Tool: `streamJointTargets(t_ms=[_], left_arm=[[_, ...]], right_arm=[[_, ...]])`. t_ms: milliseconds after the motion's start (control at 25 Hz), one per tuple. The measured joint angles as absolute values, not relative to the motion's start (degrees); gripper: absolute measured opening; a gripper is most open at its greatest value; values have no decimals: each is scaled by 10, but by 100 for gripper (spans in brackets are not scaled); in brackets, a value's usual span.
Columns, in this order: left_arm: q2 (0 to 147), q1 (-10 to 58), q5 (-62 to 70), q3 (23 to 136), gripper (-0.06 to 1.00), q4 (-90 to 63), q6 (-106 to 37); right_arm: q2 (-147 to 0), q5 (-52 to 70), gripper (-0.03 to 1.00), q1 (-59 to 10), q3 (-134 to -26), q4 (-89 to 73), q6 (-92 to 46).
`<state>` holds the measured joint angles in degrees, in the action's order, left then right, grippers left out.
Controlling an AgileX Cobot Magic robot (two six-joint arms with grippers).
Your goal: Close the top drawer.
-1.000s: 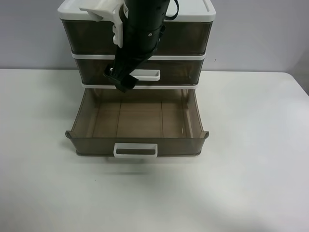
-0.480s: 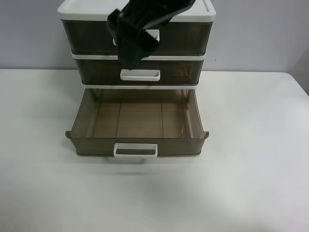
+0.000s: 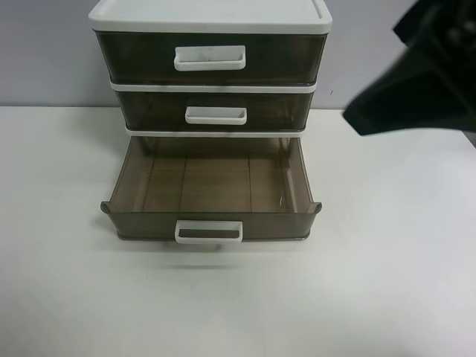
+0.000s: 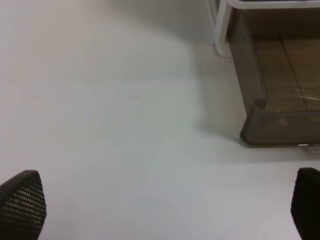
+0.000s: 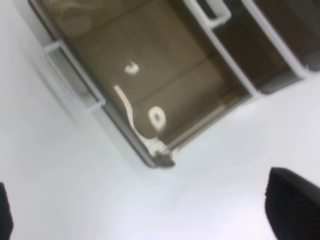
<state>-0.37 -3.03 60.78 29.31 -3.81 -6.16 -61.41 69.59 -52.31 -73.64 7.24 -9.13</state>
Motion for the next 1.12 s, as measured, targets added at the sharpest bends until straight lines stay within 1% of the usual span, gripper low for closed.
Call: streamJointTargets(t_ms=[280, 320, 400, 520, 720, 840, 1000, 1120], left_arm=[[-4, -30, 608, 293, 99, -38, -62], [-4, -30, 608, 293, 99, -38, -62], [-4, -30, 608, 293, 99, -38, -62], [-4, -30, 608, 293, 99, -38, -62], [-4, -30, 608, 293, 99, -38, -62], [-4, -30, 608, 293, 99, -38, -62], [-4, -30, 608, 293, 99, -39, -62], [-4, -30, 608, 293, 99, -39, -62]], right_arm=[[-433, 696, 99, -523, -584, 72, -71], [-382, 696, 99, -518, -541, 72, -57], [-340, 696, 99, -494, -498, 68, -45], [-285, 678, 99, -427, -433, 47, -38], [-195, 650, 99, -265, -345, 0, -41], [-133, 649, 99, -187, -311, -5, -45], [-43, 619, 99, -114, -293, -5, -48], [-1, 616, 99, -84, -290, -3, -48]])
